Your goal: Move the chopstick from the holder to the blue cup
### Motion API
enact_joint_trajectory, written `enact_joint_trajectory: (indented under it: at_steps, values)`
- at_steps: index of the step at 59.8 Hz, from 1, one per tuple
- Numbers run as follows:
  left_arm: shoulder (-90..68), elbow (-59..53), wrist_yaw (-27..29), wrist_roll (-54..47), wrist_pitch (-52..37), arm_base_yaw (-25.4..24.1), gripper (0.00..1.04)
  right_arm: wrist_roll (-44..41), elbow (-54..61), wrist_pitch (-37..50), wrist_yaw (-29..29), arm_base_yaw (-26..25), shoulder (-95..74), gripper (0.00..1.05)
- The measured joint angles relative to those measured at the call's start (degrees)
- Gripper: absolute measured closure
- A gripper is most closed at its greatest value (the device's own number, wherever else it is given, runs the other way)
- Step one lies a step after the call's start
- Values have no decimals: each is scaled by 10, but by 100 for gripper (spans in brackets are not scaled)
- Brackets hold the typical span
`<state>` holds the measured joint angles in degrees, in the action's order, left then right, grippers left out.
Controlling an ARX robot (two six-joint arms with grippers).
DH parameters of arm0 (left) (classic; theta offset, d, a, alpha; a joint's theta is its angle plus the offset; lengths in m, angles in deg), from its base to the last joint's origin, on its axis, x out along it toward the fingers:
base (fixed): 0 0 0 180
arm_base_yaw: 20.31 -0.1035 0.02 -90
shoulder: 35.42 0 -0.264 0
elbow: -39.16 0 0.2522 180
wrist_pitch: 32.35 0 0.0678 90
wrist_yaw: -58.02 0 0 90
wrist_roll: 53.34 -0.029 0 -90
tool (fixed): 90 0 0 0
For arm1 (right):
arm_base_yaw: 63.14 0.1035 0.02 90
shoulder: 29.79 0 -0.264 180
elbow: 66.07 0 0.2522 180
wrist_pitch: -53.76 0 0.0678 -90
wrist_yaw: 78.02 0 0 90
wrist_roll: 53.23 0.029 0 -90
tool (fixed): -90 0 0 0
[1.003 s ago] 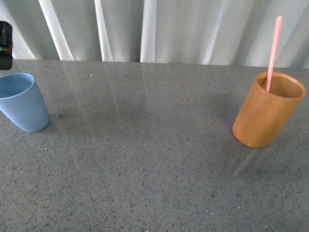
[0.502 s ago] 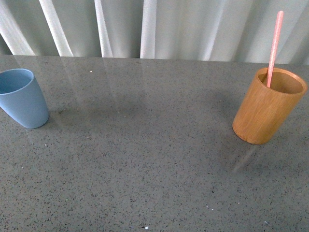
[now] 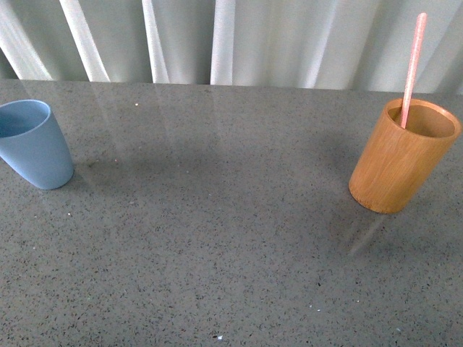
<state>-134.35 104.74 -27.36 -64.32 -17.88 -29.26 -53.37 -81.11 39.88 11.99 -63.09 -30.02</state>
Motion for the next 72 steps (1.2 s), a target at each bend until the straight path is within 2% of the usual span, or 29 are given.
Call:
enact_joint_trajectory:
  at_steps: [16, 70, 72]
  values:
    - [1, 13, 9, 6, -1, -2, 7, 0, 0, 0, 0, 0, 0, 10]
    - [-57, 6, 25, 7, -39, 54, 7, 0, 0, 0, 0, 0, 0, 10]
    - [-58, 6, 27, 7, -41, 54, 10, 0, 0, 0, 0, 0, 0, 10]
